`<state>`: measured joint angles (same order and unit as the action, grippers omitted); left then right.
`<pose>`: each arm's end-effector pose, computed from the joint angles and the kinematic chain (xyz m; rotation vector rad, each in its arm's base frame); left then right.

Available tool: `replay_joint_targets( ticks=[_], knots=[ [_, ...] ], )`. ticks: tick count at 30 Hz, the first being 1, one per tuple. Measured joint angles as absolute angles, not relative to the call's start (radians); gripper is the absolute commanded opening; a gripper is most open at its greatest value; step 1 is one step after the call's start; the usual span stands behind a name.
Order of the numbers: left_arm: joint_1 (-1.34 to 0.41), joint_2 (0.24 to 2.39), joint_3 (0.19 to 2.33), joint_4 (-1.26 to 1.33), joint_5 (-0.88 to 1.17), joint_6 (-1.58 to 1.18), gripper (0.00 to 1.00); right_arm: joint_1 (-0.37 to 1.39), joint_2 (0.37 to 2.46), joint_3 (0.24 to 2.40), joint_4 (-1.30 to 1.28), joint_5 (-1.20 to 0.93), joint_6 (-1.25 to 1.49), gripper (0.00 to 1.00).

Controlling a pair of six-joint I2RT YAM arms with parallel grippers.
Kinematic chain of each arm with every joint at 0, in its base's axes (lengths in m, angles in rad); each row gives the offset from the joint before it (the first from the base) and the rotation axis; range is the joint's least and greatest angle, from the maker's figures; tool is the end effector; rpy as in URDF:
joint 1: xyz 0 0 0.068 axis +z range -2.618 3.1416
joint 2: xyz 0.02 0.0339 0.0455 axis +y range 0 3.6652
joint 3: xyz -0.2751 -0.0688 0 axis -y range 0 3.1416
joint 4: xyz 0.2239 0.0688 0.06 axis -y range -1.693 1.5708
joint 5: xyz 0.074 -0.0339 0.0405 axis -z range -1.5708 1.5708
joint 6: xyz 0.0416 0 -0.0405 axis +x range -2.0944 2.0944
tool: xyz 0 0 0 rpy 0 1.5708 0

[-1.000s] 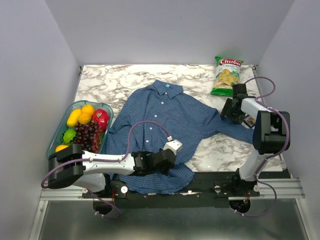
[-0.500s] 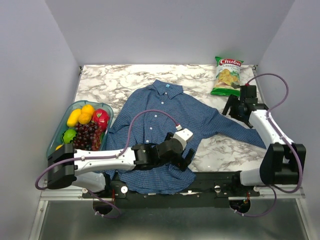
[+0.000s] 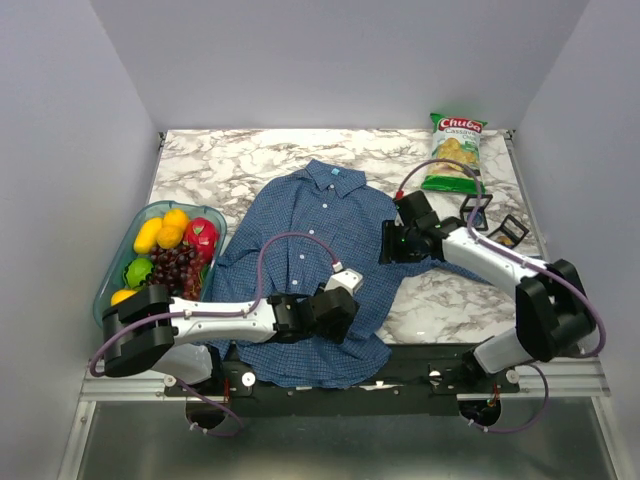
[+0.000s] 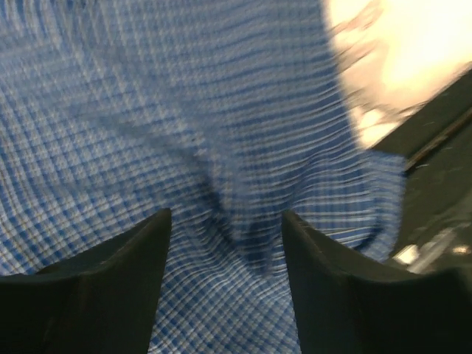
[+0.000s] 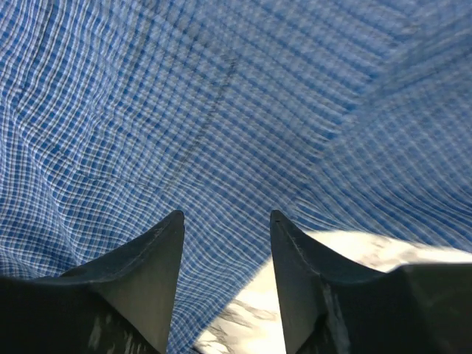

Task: Pin the brooch onto the clothing
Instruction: Flatten out the clothes at the center of the board.

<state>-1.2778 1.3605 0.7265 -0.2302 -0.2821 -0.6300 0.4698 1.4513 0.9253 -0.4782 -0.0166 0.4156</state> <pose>0.0840 -0.2384 0.2116 0.6605 2.3719 -0.5376 0.2431 0.1242 0.2286 -0.0772 2.6141 0.3458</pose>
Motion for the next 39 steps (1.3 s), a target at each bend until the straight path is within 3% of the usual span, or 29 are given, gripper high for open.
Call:
replay_joint_targets(
  ticks=[3, 13, 22, 29, 32, 34, 36, 39],
  knots=[
    [-1.275, 1.361, 0.670, -0.222, -0.281, -0.675, 0.53, 0.501, 1.538, 0.947, -0.458, -0.045, 0.430, 0.50],
    [-1.276, 1.487, 0.663, -0.038, -0.196, -0.719, 0.48, 0.502, 1.724, 1.021, -0.435, -0.058, 0.466, 0.54],
    [-1.298, 1.695, 0.816, 0.130, -0.071, -0.703, 0.47, 0.475, 1.761, 1.065, -0.440, -0.059, 0.467, 0.56],
    [-1.304, 1.827, 0.955, 0.171, -0.013, -0.656, 0.48, 0.359, 1.770, 1.080, -0.446, -0.067, 0.424, 0.57],
    [-1.304, 1.869, 1.027, 0.160, 0.012, -0.617, 0.57, 0.316, 1.779, 1.095, -0.454, -0.072, 0.406, 0.57],
    [-1.305, 1.886, 1.077, 0.151, 0.023, -0.591, 0.74, 0.300, 1.789, 1.113, -0.466, -0.073, 0.394, 0.59],
    [-1.306, 1.885, 1.126, 0.136, 0.028, -0.553, 0.90, 0.293, 1.793, 1.124, -0.474, -0.073, 0.382, 0.64],
    [-1.306, 1.860, 1.151, 0.121, 0.017, -0.508, 0.99, 0.293, 1.790, 1.136, -0.493, -0.079, 0.365, 0.74]
  ],
)
